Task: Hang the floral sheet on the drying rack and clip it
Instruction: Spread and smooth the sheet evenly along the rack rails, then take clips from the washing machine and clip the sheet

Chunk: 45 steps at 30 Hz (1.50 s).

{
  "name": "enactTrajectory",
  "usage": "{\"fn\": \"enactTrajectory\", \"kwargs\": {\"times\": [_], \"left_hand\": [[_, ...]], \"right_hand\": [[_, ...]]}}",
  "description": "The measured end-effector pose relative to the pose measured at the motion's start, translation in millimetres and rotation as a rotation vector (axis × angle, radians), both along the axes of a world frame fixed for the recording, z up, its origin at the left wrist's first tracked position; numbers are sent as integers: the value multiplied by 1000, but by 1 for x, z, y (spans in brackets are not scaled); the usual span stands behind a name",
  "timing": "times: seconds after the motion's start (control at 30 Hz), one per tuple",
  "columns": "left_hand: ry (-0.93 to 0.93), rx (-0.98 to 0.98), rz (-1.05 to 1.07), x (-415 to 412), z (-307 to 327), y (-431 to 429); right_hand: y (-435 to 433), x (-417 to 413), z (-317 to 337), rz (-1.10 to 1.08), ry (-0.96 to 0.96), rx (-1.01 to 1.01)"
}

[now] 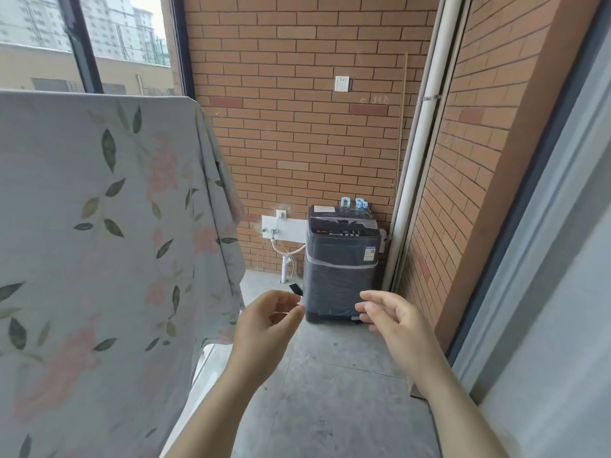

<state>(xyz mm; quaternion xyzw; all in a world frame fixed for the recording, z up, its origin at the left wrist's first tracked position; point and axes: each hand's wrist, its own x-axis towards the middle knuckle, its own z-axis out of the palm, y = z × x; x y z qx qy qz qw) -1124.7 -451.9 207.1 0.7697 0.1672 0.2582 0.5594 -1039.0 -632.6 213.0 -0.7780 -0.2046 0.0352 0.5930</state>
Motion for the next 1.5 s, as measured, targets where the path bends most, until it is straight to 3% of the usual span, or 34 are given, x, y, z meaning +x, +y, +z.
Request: {"fn": "enactTrajectory", "kwargs": {"times": [0.7, 1.5], "left_hand": [[95, -70, -153, 377, -36, 110], [175, 31, -137, 812, -44, 209]], "right_hand": [[102, 347, -29, -119, 121, -51], [195, 792, -66, -116, 159, -67]]}}
